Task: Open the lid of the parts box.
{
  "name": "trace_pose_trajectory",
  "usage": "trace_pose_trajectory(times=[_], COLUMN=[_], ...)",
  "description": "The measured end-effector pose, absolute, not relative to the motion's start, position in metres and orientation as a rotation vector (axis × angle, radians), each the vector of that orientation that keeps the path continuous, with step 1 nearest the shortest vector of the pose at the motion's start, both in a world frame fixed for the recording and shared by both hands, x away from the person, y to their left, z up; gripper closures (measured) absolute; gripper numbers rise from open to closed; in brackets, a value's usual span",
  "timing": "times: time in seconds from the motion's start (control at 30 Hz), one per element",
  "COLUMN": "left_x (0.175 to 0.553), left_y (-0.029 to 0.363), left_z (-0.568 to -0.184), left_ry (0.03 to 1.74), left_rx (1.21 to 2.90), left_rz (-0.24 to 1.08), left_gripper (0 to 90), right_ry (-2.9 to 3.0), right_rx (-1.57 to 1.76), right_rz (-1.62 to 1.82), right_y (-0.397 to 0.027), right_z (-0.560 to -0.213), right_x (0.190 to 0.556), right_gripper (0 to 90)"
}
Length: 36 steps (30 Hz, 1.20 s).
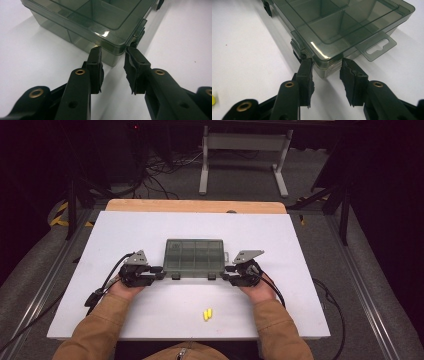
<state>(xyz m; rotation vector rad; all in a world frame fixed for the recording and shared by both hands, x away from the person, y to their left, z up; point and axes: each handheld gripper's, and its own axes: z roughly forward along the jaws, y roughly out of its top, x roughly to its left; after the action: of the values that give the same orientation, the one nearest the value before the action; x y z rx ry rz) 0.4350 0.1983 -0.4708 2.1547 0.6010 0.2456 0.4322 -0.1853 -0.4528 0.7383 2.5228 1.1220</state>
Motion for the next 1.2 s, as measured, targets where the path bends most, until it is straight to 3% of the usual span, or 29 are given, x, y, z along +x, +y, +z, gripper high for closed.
trace_pose_trajectory(times=[1.2], left_x=[0.4348], left_y=[0.1997], left_z=[-0.4679], left_ry=[0.594], left_rx=[2.134], left_rz=[0.236], left_gripper=[67.3], right_ry=[2.499], right_rx=[0.74], right_rz=[1.174], right_y=[-0.1872], right_z=[-0.4494], right_x=[0.4312], right_gripper=[65.7])
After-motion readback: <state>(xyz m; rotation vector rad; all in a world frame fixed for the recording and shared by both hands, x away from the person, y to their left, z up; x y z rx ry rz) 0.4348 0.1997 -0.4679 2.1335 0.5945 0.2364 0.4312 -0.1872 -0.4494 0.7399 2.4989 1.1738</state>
